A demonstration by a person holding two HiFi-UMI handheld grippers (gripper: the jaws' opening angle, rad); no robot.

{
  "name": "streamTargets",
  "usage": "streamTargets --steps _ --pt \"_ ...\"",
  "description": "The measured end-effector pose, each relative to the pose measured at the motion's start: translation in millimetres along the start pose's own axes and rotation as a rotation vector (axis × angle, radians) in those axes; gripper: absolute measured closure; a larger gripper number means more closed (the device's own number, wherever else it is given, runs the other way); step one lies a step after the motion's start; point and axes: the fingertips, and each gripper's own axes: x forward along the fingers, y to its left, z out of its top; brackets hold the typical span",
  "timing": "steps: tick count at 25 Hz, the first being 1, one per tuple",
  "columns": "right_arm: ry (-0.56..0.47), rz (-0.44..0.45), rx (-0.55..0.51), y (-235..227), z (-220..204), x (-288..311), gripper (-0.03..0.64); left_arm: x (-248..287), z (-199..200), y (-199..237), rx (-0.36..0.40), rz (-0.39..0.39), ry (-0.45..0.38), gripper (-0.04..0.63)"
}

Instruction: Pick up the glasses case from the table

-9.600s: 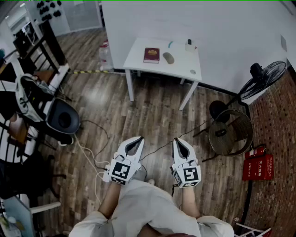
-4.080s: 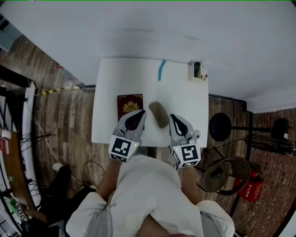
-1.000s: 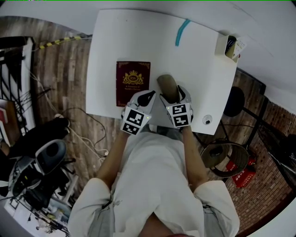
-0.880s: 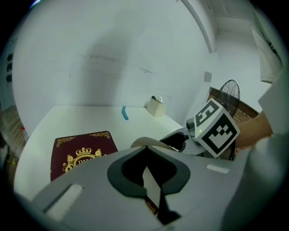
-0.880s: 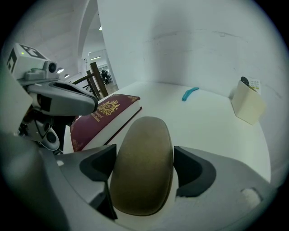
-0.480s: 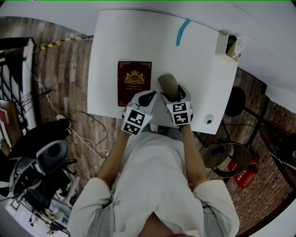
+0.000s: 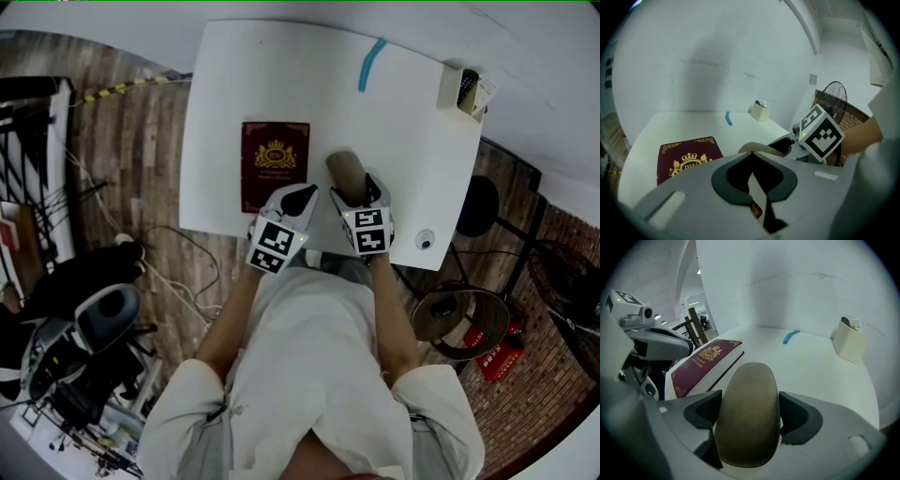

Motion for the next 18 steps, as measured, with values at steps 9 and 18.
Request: streamTargets --steps 9,18 --pt "-0.072 -0.027 0.005 0.2 12.6 -24.7 0.235 -5.0 8.2 -5.4 0.029 -0.014 -0.024 0.577" --pt "-0.218 -0.078 0.004 -5.4 52.1 -70.3 0.235 -16.2 33.8 -7.7 0.073 -0.018 -0.080 0.577"
